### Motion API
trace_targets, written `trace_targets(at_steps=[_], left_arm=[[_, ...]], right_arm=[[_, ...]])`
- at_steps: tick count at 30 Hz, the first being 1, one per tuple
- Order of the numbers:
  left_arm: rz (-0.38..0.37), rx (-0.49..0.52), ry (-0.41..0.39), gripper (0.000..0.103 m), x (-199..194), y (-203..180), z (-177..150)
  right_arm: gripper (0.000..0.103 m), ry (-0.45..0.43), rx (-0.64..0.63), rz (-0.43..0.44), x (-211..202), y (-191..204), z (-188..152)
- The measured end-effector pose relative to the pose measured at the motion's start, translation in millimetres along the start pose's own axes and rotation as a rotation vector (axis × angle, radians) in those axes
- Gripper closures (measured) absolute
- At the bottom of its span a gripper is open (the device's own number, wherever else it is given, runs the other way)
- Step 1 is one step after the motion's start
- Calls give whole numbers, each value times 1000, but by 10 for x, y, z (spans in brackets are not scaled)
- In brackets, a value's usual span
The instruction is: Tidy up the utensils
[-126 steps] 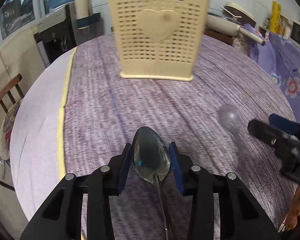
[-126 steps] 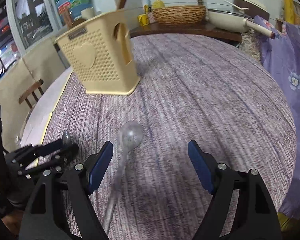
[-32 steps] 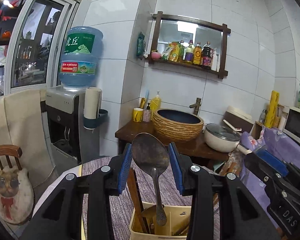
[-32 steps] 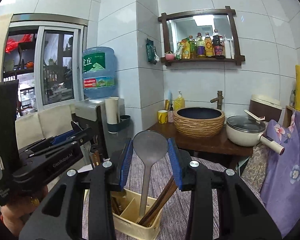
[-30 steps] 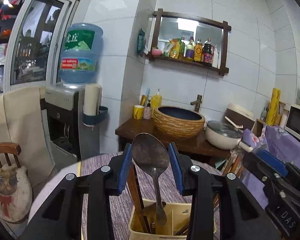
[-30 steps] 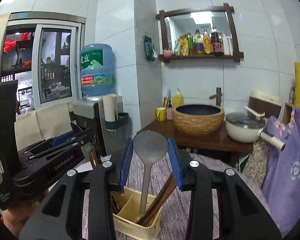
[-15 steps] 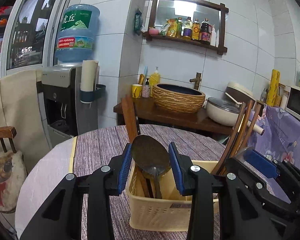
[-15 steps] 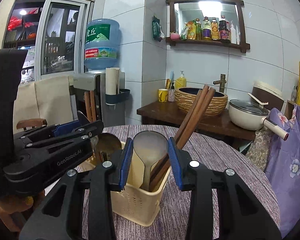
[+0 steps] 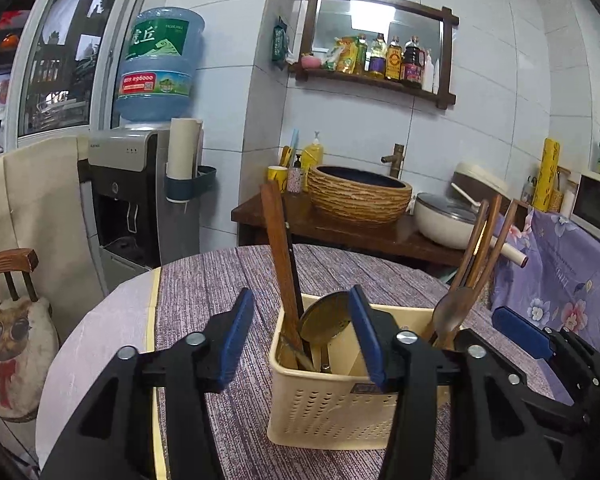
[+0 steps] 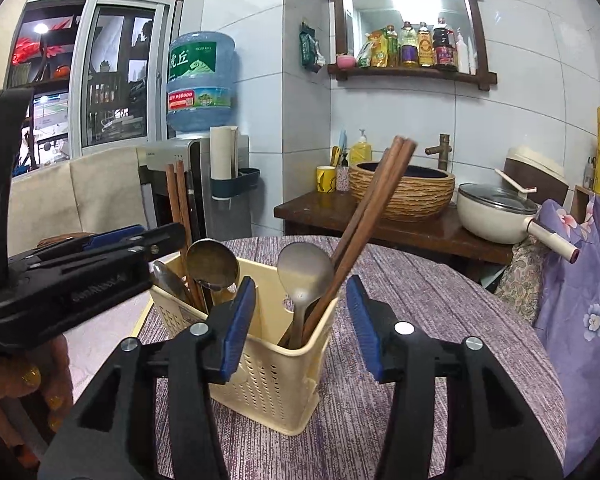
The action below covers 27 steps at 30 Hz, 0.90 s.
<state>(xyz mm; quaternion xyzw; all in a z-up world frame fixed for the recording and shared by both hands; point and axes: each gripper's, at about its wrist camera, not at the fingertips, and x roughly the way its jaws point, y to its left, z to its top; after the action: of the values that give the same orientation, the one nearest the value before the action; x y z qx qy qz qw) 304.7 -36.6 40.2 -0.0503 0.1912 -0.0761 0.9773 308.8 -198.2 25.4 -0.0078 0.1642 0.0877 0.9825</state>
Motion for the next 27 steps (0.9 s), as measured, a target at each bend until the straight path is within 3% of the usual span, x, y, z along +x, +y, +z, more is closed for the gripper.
trace_targets(at_steps=[3, 6, 9, 12, 14, 22, 27], left_arm=[[9, -1, -15, 35, -183, 57, -1], [15, 21, -25, 24, -415, 93, -59], [23, 54, -48, 5, -701, 95, -198], [1, 65, -55, 5, -964, 102, -450], [-12, 71, -27, 5, -1081, 106, -634], [13, 69, -3, 5, -1610, 104, -1322], [40, 54, -30, 5, -2005, 146, -1419]], right_arm=[[49, -4, 17, 13, -170, -54, 5], [39, -16, 24, 21, -399, -87, -17], [32, -34, 21, 28, -671, -88, -93], [12, -42, 20, 44, -897, -75, -257], [6, -41, 32, 69, -1040, -60, -442], [6, 19, 103, 160, -1529, 121, -1125], [6, -82, 57, 146, -2062, 262, -1203]])
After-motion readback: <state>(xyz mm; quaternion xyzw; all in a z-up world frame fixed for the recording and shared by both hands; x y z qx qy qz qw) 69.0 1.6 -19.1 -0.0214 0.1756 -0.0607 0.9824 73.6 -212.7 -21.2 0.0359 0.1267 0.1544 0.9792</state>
